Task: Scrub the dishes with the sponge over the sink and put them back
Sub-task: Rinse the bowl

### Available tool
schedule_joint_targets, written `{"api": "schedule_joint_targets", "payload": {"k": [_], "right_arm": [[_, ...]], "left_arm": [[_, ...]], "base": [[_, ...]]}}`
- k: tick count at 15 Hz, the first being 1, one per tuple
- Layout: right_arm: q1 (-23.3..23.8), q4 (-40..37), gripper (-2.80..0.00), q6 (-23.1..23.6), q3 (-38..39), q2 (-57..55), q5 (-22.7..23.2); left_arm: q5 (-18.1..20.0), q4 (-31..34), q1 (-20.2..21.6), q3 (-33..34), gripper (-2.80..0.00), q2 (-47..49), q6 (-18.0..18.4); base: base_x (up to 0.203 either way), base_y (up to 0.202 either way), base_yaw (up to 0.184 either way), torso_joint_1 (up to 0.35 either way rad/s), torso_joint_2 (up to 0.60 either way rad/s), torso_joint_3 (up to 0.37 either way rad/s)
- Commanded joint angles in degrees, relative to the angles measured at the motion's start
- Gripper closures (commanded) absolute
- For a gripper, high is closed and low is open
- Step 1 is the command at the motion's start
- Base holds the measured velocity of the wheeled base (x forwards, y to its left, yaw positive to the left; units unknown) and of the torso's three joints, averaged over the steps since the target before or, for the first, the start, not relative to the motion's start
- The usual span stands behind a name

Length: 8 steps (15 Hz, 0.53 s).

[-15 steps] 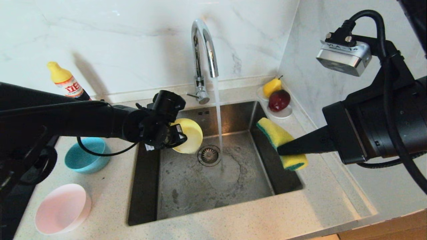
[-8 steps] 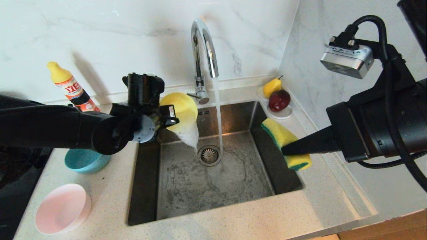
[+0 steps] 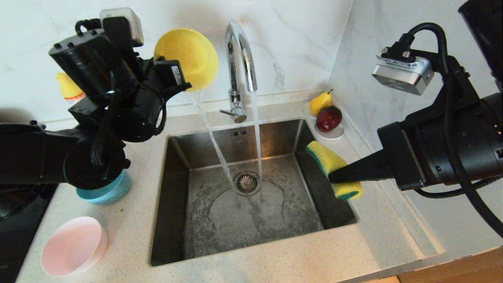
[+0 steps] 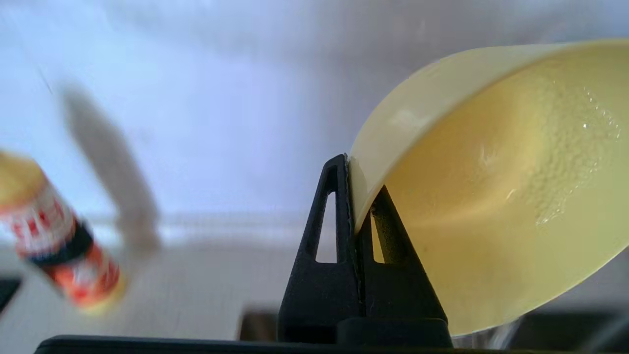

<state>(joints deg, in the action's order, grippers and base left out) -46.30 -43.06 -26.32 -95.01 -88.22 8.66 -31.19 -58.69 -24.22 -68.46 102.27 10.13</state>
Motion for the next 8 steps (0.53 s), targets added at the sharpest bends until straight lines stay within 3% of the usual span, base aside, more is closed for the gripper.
{"api": "schedule_joint_targets", "payload": {"k": [1, 8], "right_arm": [[-0.07, -0.27, 0.00, -0.11, -0.38, -0.37, 0.05], [-0.03, -0.36, 0.00, -0.05, -1.49, -0.37, 0.05]], "left_arm": [[0.82, -3.95, -0.04, 0.39, 0.00, -2.93, -0.10], [3.31, -7.03, -0.83, 2.02, 0.00, -7.26, -0.55]], "base": [[0.000, 0.000, 0.000, 0.000, 0.00, 0.000], [0.000, 0.000, 0.000, 0.000, 0.00, 0.000]]}}
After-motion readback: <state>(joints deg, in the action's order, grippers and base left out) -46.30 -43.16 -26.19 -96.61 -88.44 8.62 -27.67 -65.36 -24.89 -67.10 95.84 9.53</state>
